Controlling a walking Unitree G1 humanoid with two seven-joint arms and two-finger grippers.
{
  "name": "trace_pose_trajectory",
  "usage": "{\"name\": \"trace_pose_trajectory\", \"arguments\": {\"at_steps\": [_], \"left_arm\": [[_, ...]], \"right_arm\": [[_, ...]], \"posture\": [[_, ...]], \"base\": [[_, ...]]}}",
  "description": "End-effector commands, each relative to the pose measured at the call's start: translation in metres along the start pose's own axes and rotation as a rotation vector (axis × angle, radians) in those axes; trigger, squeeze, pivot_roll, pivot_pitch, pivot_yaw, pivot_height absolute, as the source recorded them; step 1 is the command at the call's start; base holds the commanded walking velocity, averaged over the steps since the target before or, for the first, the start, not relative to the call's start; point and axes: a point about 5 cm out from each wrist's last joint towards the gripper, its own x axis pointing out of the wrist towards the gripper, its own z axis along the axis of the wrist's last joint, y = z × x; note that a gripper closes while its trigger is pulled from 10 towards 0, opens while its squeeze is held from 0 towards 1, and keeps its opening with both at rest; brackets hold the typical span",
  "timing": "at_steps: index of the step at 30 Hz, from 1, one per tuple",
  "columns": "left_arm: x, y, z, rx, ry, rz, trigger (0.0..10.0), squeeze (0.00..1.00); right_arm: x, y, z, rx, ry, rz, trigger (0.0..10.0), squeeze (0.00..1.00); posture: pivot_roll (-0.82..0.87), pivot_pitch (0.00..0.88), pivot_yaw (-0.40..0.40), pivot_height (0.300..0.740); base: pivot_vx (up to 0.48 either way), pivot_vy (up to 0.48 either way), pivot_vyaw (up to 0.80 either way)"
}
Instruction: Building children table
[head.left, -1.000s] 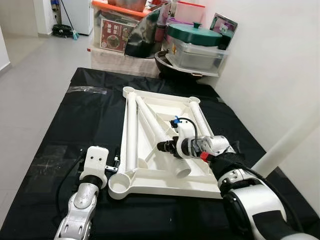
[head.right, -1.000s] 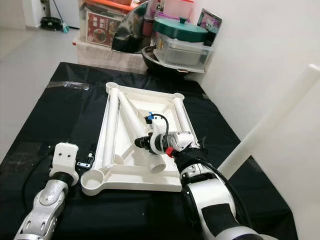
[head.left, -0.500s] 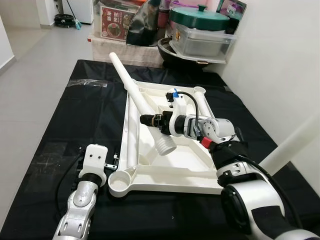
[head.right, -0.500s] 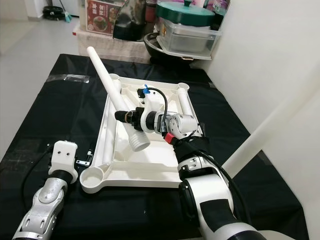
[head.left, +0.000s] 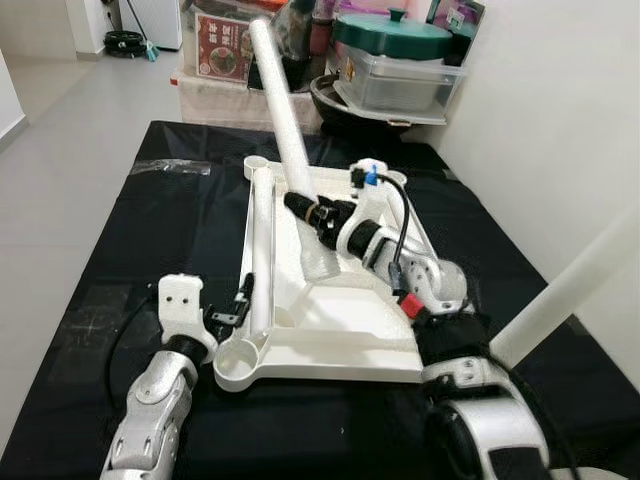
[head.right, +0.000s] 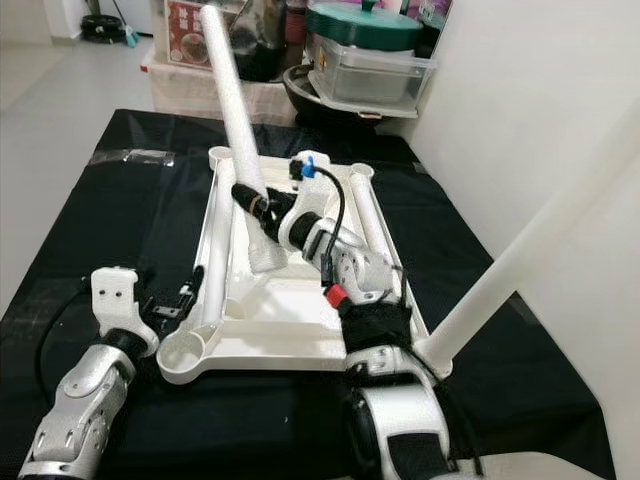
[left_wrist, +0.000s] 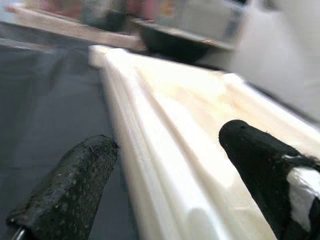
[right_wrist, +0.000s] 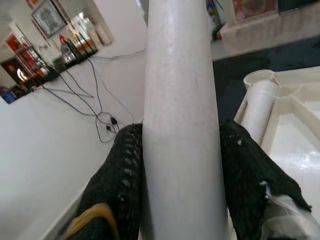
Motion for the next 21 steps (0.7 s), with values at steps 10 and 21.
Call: {"name": "trace_pose_trajectory", "arguments": {"at_steps": [10,21], "left_arm": [[-0.008,-0.026,0.001,-0.102,0.052,-0.268,10.0,0.00],[-0.012,-0.031,0.001,-0.103,0.107,-0.377,10.0,0.00]], "right_arm": [[0.000,0.026,-0.014,-0.025,-0.056,0.083,0.0,0.00],[0.004,0.041,-0.023,-0.076,-0.061,0.141,0.0,0.00]], "posture": [[0.03,0.000,-0.145,0.740],[0.04,0.000,-0.139,0.740]], "base": [[0.000,0.000,0.00],[0.000,0.000,0.00]]}}
